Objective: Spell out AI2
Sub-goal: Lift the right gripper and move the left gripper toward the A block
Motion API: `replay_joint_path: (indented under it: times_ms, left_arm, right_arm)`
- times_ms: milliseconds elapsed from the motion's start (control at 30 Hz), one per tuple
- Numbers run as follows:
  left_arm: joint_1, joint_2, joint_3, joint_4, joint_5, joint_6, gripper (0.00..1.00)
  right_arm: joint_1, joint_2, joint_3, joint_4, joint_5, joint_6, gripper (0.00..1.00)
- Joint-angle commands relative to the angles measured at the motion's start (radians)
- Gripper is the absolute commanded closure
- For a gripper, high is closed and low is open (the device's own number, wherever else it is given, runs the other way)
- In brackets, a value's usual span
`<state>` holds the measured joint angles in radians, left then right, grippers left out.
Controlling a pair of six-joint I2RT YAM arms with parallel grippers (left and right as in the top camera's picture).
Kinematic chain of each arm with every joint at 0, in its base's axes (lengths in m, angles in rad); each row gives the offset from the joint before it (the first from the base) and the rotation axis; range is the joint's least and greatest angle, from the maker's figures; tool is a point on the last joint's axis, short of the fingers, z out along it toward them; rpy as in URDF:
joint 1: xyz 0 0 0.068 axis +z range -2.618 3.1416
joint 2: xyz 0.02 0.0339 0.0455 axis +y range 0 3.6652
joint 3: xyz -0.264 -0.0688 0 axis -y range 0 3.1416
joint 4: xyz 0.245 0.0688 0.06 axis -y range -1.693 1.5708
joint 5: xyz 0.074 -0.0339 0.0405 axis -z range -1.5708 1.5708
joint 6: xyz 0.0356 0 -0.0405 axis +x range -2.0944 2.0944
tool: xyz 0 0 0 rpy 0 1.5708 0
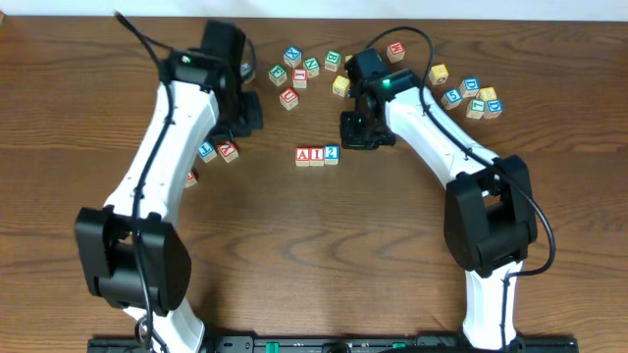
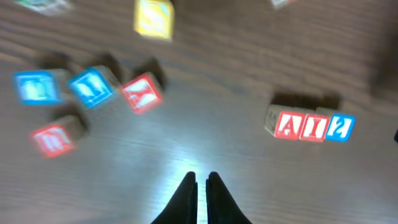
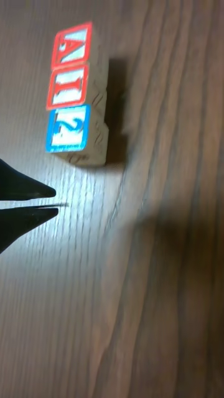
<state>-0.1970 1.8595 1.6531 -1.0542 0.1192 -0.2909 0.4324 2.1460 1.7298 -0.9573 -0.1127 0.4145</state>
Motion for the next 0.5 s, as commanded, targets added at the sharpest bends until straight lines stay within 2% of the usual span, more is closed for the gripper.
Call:
replay_joint_path:
  times_ms: [0,267,467]
  left_arm:
    - [0.003,0.013,-0.088,0.056,0.113,0.009,0.93]
    - [-0.006,0.013,-0.222,0.222,0.169,0.008,0.93]
    - [-0.018,0.017,-0.283,0.327,0.157,0.004,0.92]
  right_arm:
    - [0.004,-0.001,-0.026,0.008,0.008,0.053,0.99]
    - [0.024,0.000,-0.032,0.048,0.009,0.053,0.99]
    - [0.029,0.013,-0.032,0.067,0.010,0.099,0.99]
